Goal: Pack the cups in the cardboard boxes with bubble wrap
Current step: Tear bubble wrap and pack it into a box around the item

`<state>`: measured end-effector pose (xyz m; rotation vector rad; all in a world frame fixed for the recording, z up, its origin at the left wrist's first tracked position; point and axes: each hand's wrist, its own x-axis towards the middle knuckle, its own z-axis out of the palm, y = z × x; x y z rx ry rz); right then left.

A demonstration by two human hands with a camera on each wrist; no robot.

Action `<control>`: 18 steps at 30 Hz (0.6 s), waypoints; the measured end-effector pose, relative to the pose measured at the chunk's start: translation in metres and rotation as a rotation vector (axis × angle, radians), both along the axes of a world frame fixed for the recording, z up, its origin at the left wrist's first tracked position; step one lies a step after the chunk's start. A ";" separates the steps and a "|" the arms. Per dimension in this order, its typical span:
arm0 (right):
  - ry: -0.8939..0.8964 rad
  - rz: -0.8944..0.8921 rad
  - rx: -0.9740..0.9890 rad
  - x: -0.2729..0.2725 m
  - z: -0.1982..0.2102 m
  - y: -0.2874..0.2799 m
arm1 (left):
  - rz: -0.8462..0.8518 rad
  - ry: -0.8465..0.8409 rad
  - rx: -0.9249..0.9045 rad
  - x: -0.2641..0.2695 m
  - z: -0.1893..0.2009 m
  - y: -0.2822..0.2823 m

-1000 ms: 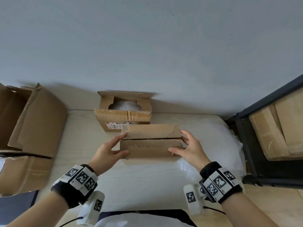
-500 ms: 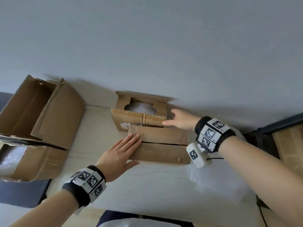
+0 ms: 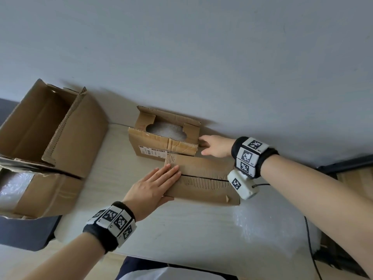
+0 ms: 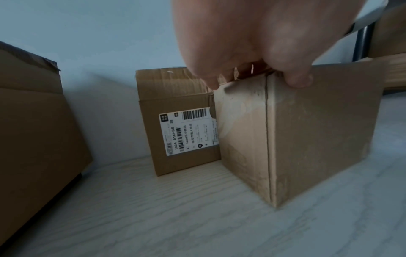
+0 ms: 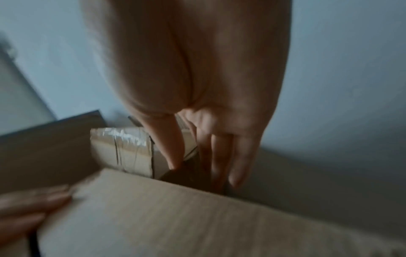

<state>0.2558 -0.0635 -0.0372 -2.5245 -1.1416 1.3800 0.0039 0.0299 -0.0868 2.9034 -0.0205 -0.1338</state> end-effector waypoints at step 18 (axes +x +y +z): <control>-0.110 0.517 -0.076 -0.006 -0.003 0.048 | -0.019 -0.057 -0.018 0.000 -0.007 0.009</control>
